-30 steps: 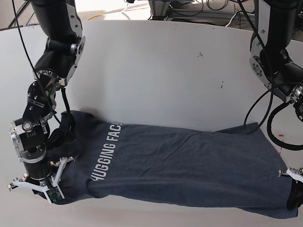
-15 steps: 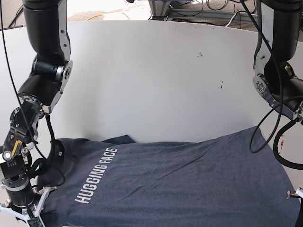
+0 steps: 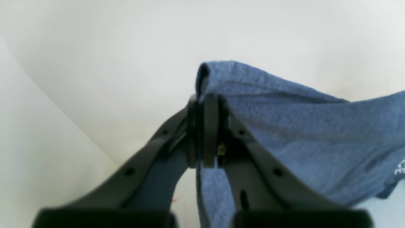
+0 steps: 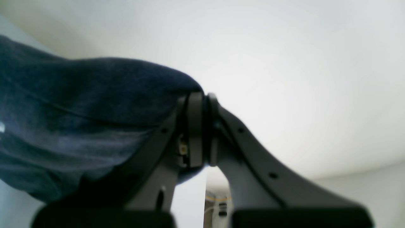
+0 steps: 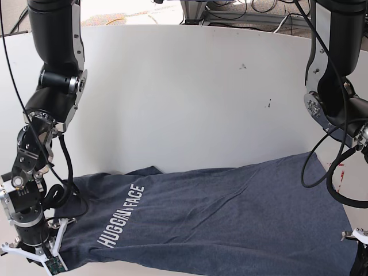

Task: Layout the t-shirt on the table in an organized manner, then fold the t-shirt properly
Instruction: 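Lift the navy shirt with both grippers and swing it across the table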

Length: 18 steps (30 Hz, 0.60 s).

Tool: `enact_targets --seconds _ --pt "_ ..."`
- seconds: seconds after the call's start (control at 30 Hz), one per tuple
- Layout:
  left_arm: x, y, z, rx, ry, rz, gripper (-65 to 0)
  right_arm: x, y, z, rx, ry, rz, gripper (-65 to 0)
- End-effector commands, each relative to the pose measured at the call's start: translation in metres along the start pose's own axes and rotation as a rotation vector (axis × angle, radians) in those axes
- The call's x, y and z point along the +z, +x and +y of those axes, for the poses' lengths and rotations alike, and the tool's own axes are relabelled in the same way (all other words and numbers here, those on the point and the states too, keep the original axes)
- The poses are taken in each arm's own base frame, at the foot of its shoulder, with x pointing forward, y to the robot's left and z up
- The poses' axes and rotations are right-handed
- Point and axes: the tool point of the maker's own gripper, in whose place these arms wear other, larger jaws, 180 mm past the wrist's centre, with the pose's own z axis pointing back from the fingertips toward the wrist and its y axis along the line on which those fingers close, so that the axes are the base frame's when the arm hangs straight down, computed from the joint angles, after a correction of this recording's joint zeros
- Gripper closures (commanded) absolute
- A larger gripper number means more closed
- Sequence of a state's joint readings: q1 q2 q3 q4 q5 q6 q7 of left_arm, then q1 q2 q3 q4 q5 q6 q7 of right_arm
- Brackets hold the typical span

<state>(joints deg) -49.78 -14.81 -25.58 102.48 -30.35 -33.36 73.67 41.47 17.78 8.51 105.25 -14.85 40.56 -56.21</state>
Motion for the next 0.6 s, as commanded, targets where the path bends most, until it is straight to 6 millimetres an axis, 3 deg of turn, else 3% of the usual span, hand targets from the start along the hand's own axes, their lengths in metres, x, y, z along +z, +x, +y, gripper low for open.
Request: enact_targets --seconds 0.0,0.33,0.57 --pt "0.007 0.007 0.004 0.015 -0.006 -0.035 -0.4 0.013 0.002 -0.016 0.011 -0.063 -0.004 -0.2" --pt "0.019 -0.061 -0.008 0.067 -0.092 0.11 -0.6 0.035 -0.044 0.04 0.068 0.021 0.083 -0.2" --pt "0.039 -0.119 -0.011 0.133 -0.118 0.218 -0.6 0.046 -0.098 0.076 0.047 0.104 0.198 -0.2"
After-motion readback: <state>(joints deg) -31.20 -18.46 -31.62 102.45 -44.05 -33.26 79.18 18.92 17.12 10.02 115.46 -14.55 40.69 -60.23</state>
